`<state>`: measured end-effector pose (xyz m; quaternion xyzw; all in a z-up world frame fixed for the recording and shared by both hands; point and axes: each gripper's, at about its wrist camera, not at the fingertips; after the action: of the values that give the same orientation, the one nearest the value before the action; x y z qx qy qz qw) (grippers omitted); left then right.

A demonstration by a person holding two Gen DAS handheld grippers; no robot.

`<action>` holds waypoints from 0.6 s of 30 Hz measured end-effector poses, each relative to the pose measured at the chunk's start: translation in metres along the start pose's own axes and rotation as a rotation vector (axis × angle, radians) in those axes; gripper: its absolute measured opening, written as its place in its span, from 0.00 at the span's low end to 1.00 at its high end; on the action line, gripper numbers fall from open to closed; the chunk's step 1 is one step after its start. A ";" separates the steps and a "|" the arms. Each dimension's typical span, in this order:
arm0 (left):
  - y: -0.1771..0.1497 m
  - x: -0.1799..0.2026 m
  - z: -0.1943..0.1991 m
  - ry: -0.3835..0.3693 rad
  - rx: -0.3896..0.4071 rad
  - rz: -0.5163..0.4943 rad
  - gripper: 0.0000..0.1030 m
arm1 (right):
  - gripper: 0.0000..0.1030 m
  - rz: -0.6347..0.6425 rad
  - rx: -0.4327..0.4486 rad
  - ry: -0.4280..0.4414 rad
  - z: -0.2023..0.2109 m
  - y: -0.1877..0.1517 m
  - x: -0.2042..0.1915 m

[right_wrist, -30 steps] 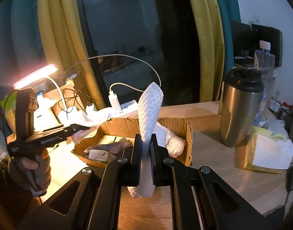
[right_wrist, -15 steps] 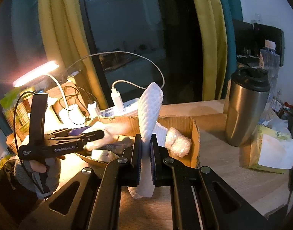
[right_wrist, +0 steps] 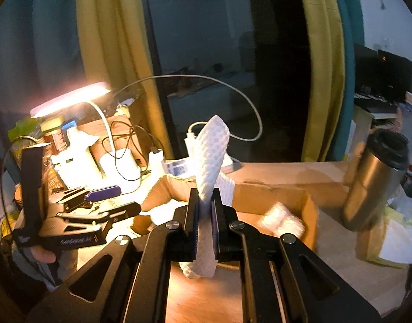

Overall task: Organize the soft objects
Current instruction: 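Carry the paper towel and bubble wrap into the box and release both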

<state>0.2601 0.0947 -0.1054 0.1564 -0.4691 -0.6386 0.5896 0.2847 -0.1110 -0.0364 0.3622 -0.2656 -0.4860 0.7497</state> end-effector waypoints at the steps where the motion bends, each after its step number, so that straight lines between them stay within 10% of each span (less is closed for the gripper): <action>1: -0.001 -0.003 0.003 0.002 0.007 0.004 0.69 | 0.09 0.007 -0.001 0.004 -0.003 0.002 -0.005; 18: -0.016 -0.042 0.017 0.016 0.033 0.121 0.69 | 0.09 0.074 -0.134 0.081 -0.082 0.006 -0.069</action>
<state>0.2488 0.1376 -0.1242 0.1427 -0.4836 -0.5928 0.6280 0.3229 -0.0226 -0.0839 0.3206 -0.2151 -0.4594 0.8000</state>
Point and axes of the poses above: each gripper's, at about its wrist camera, not at the fingertips, and z roughly against the way its jaws point, x to its right, y to its top, and after that the axes turned 15 degrees about -y, right-handed
